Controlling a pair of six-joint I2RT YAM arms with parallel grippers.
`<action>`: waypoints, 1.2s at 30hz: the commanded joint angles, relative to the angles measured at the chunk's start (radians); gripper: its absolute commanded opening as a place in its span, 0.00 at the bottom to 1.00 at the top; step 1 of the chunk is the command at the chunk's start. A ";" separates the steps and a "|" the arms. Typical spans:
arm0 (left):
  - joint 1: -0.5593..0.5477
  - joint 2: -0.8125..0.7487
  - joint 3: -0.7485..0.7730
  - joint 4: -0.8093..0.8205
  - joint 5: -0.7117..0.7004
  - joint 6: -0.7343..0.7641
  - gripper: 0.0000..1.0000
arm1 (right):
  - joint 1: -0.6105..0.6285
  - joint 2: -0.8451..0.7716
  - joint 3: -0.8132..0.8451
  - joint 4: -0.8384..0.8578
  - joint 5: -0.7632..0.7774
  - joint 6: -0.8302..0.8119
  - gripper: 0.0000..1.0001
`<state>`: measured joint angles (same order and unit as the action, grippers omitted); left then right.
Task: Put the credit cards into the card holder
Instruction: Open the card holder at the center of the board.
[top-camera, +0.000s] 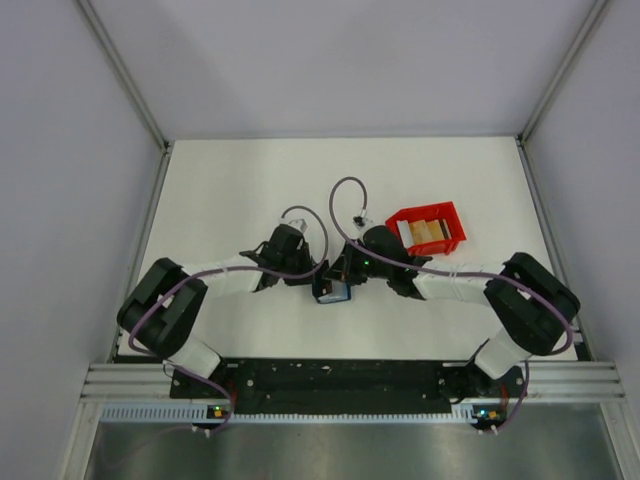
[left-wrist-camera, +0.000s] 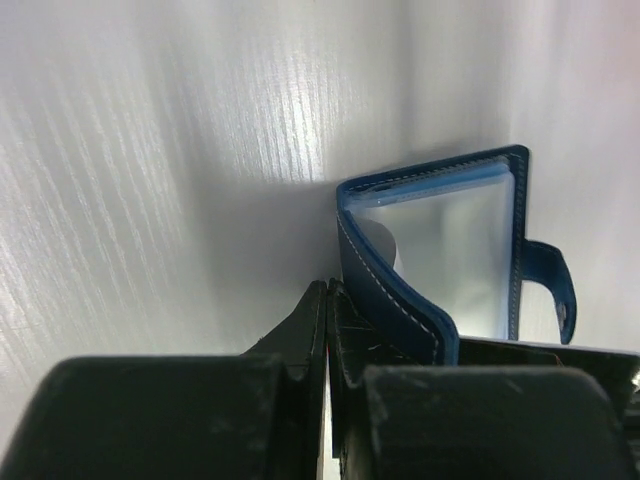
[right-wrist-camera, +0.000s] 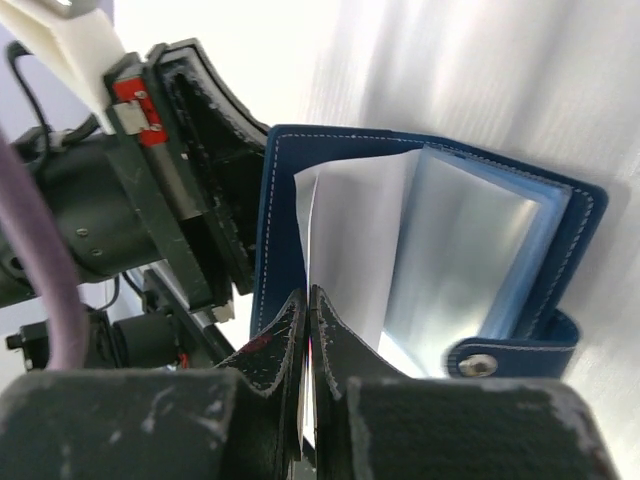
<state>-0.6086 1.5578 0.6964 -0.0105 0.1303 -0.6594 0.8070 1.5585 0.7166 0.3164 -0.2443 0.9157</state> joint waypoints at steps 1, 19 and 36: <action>0.000 -0.010 0.020 -0.026 -0.046 0.001 0.00 | 0.030 0.046 0.052 -0.030 0.034 -0.043 0.00; 0.102 -0.286 -0.096 -0.152 -0.251 -0.046 0.64 | 0.089 0.202 0.237 -0.256 0.183 -0.118 0.00; 0.130 -0.519 -0.178 -0.011 -0.006 -0.086 0.93 | 0.120 0.232 0.319 -0.313 0.224 -0.129 0.00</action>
<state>-0.4786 1.0382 0.5243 -0.1154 0.0154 -0.7437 0.9138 1.7649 0.9913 0.0116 -0.0463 0.8043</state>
